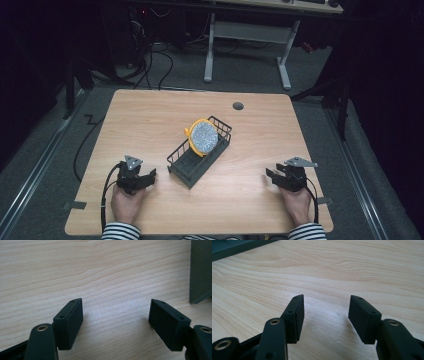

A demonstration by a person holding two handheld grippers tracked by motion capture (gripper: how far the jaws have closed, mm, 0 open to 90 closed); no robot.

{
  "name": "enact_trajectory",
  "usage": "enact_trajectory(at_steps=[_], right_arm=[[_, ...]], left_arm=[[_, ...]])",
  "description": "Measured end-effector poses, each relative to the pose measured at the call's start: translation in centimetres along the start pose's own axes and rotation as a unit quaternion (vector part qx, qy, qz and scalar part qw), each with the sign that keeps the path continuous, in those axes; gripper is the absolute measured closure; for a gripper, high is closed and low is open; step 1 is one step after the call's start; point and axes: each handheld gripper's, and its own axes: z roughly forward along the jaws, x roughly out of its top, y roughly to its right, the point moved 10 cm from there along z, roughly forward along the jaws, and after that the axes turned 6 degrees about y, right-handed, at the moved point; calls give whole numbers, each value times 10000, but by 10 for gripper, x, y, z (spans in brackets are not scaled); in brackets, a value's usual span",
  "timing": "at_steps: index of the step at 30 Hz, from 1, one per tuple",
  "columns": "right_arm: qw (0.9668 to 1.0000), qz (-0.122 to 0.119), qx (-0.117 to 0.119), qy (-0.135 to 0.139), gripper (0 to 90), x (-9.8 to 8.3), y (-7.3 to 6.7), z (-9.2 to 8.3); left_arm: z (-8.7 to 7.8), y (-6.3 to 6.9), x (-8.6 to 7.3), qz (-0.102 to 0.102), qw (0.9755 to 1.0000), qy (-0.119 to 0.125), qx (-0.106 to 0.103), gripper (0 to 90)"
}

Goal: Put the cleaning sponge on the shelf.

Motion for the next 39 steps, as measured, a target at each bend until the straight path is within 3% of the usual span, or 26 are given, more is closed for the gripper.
enact_trajectory(at_steps=[10,14,25,39], right_arm=[[9998,-171,-30,-114,457,-4,-6,7],[9991,-366,-138,-163,438,-4,-8,8],[9991,-293,-236,-197,369,-5,-6,9],[9991,-285,-243,-198,364,-5,-6,9]], left_arm=[[0,0,0,2,10000,-6,-12,283],[0,0,0,-5,10000,3,-6,283],[-2,1,-1,-82,9999,27,-68,277],[-2,2,-1,-45,10000,22,-49,277]])
